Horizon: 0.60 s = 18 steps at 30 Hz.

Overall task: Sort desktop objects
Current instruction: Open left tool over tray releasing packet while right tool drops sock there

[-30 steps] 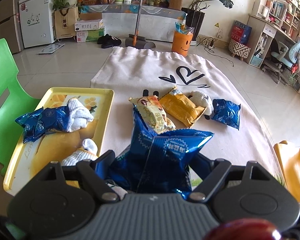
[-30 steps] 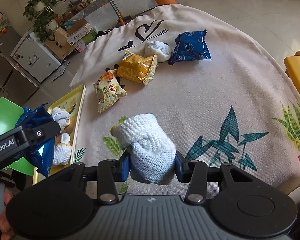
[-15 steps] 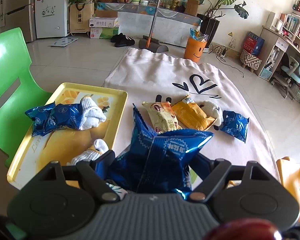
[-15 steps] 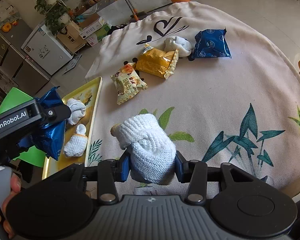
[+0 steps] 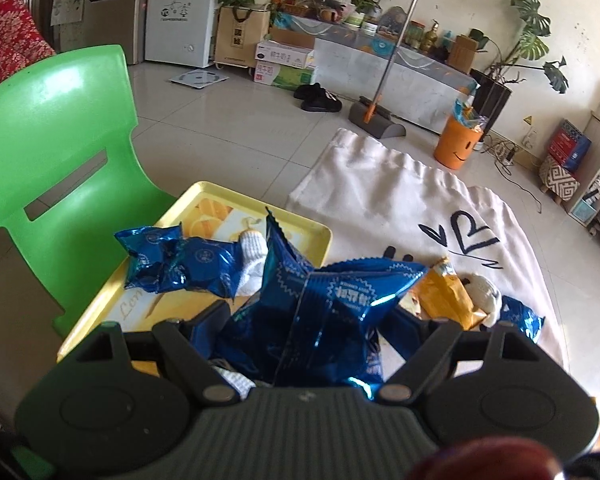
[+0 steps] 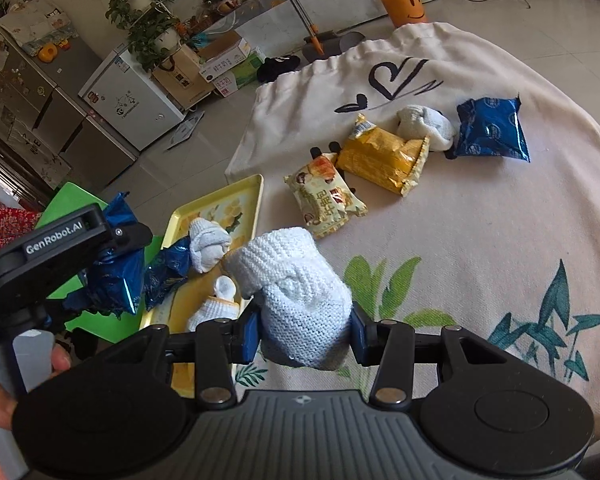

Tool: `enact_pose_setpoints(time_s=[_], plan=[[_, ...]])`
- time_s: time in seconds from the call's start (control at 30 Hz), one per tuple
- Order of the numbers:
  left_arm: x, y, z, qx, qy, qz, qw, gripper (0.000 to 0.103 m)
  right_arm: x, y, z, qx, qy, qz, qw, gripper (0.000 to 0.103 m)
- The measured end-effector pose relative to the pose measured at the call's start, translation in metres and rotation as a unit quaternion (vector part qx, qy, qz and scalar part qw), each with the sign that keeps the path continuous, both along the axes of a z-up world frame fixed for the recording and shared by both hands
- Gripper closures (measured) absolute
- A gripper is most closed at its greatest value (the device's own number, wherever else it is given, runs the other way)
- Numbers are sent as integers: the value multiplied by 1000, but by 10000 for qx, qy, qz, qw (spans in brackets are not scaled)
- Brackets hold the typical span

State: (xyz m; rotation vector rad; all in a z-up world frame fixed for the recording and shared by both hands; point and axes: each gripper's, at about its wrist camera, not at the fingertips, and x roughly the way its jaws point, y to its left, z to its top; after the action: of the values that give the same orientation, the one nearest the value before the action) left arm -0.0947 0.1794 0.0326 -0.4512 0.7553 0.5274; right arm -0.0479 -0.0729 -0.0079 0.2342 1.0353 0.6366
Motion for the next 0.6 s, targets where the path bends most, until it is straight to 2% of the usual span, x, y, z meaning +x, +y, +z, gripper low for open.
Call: enact_pose_setpoints(time_s=[0.13, 0.23, 0.33, 0.47, 0.6], plan=[[5, 16, -2, -155, 63, 221, 9996, 21, 14, 18, 8, 98, -29, 132, 9999, 58], [10, 23, -3, -12, 95, 323, 9994, 21, 24, 33, 9, 167, -69, 232, 9996, 58], [8, 32, -6, -61, 24, 530, 9986, 21, 34, 46, 5, 274, 12, 259, 9993, 58], [5, 43, -20, 36, 129, 861, 9962, 21, 42, 62, -4, 319, 40, 331, 9989, 58], [-1, 60, -43, -481, 222, 1244, 9908, 21, 52, 69, -13, 498, 181, 283, 9982, 58]])
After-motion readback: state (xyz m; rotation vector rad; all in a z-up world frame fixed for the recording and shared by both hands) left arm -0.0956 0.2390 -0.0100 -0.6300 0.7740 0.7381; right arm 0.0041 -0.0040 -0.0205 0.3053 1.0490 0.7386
